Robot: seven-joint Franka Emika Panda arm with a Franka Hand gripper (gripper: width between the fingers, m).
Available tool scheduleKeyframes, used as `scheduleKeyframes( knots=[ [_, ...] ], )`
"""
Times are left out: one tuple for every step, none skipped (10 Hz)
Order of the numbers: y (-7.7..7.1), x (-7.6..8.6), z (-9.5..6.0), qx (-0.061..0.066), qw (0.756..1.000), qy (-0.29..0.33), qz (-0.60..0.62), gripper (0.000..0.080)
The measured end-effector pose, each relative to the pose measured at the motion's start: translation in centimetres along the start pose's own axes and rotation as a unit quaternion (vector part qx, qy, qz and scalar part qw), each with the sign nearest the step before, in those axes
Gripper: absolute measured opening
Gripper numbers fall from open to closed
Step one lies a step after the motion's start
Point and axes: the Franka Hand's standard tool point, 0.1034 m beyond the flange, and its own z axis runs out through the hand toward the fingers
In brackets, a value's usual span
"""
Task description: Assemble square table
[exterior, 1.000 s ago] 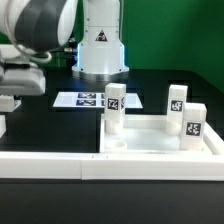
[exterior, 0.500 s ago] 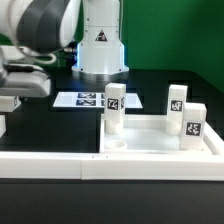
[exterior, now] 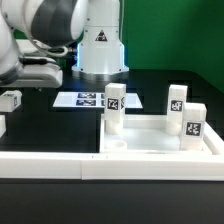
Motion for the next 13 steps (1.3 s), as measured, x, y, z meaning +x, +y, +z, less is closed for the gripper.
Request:
scheduleKeyframes(
  knots=[
    [0.6, -0.2, -0.2, -0.001, 1.0, 0.002, 0.003, 0.0649],
    [1.0, -0.2, -0.5, -0.001, 1.0, 0.005, 0.004, 0.0649],
    [1.9, 0.0, -0.8, -0.001, 1.0, 0.008, 0.008, 0.0649],
    [2.6, 0.5, -0.3, -0.001, 1.0, 0.004, 0.014, 0.0649],
    [1.9, 1.1, 0.5, -0.003, 1.0, -0.007, 0.02, 0.0649],
    [1.7, 1.5, 0.9, -0.002, 1.0, -0.022, 0.019, 0.0649],
    [1.8, 1.9, 1.2, -0.003, 0.999, -0.03, 0.023, 0.0649],
    [1.6, 2.1, 1.4, -0.004, 0.999, -0.032, 0.027, 0.0649],
    [1.4, 2.1, 1.6, -0.004, 0.999, -0.033, 0.026, 0.0649],
    [1.5, 2.1, 1.5, -0.004, 0.999, -0.033, 0.027, 0.0649],
    [1.5, 2.1, 1.6, -0.003, 0.999, -0.033, 0.027, 0.0649],
    [1.5, 2.1, 1.6, -0.003, 0.999, -0.033, 0.027, 0.0526],
    [1.5, 2.1, 1.6, -0.003, 0.999, -0.033, 0.027, 0.0391]
  ],
)
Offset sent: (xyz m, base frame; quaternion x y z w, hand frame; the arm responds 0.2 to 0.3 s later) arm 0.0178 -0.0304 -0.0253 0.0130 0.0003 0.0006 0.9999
